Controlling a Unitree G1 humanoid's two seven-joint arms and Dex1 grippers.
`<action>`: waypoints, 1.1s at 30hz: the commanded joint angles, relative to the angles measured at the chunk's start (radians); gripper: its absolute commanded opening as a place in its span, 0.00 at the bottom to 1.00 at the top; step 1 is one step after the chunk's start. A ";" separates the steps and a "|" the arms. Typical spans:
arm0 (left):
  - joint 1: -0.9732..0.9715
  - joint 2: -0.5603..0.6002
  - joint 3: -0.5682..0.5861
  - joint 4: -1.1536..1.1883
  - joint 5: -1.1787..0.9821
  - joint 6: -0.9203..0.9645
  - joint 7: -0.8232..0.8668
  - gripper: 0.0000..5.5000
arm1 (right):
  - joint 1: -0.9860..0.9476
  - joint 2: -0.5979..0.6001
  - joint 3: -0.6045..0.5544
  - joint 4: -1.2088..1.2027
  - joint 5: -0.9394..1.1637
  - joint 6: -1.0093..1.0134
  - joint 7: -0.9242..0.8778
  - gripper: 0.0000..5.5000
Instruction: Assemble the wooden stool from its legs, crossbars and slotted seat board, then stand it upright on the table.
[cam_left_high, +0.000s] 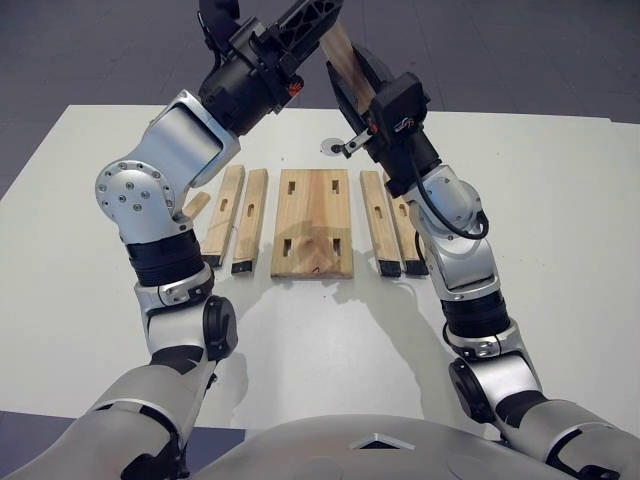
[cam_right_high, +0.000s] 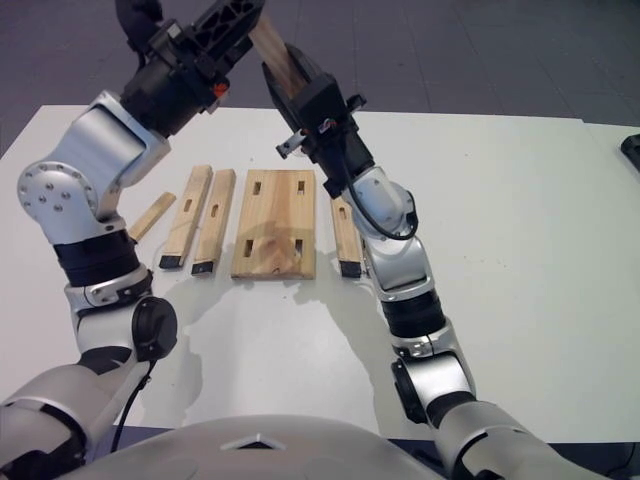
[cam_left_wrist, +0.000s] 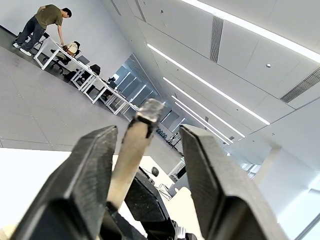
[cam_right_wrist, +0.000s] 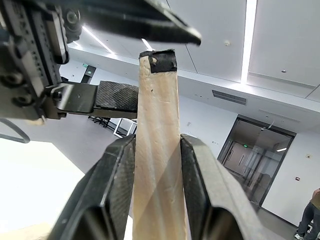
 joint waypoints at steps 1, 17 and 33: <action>0.008 0.003 -0.023 -0.030 -0.015 -0.002 -0.011 0.30 | -0.010 -0.003 0.004 0.008 0.000 0.015 0.022 0.23; 0.085 0.042 -0.131 -0.138 0.254 -0.158 -0.124 0.10 | -0.046 -0.037 0.056 0.144 -0.115 0.065 0.026 0.40; 0.238 0.289 0.058 -0.110 0.670 -0.423 -0.137 0.08 | 0.127 -0.118 -0.044 0.034 -0.232 0.184 -0.066 0.88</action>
